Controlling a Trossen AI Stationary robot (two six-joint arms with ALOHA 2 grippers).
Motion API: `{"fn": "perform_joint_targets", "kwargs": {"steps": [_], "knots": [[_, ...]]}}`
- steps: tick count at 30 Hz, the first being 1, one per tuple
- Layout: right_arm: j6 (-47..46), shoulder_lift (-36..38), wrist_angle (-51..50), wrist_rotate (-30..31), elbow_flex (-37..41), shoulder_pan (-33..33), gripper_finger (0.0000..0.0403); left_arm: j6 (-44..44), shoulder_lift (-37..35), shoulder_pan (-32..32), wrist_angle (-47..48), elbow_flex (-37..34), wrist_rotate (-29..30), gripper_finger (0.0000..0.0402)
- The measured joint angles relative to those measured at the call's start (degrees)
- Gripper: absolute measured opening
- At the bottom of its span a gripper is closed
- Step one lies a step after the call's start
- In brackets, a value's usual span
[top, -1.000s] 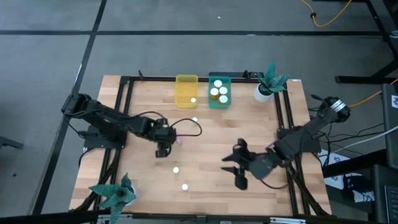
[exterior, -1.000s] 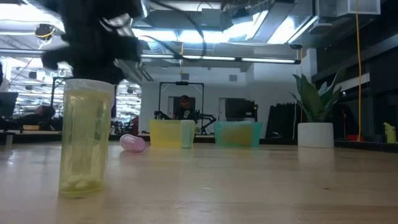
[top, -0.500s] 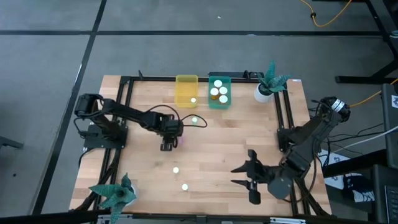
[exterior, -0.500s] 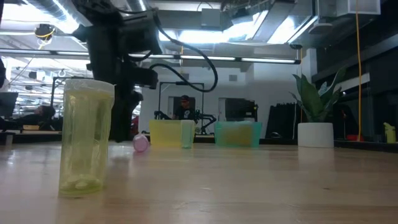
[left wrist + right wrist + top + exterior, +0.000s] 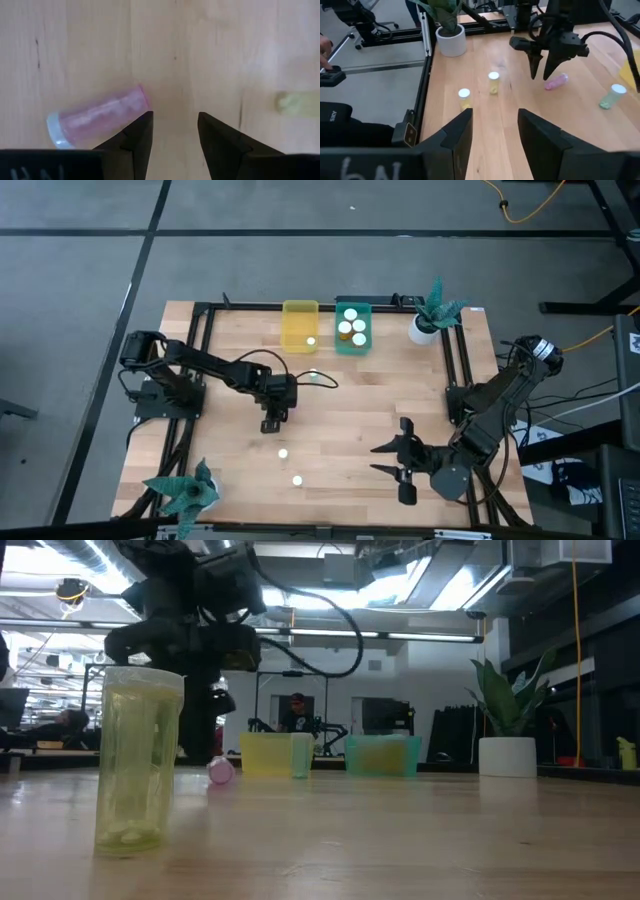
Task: Pick and place medicine bottles into bin by pill shape (circle, oval)
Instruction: Put the pink tablet bottle into the yellow bin
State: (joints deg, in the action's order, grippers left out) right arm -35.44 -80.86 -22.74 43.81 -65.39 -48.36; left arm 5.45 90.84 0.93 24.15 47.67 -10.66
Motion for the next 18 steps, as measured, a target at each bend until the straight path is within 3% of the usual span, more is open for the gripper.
{"fn": "perform_joint_targets", "kwargs": {"steps": [14,18], "knots": [[-0.1,0.0,0.0,0.1,0.0,0.0,0.0158,-2.1,5.6,0.4,-5.1,0.5,0.1,0.0149],[-0.1,0.0,0.0,0.1,0.0,0.0,0.0158,-4.2,5.7,0.1,-7.2,1.5,5.0,0.0147]]}}
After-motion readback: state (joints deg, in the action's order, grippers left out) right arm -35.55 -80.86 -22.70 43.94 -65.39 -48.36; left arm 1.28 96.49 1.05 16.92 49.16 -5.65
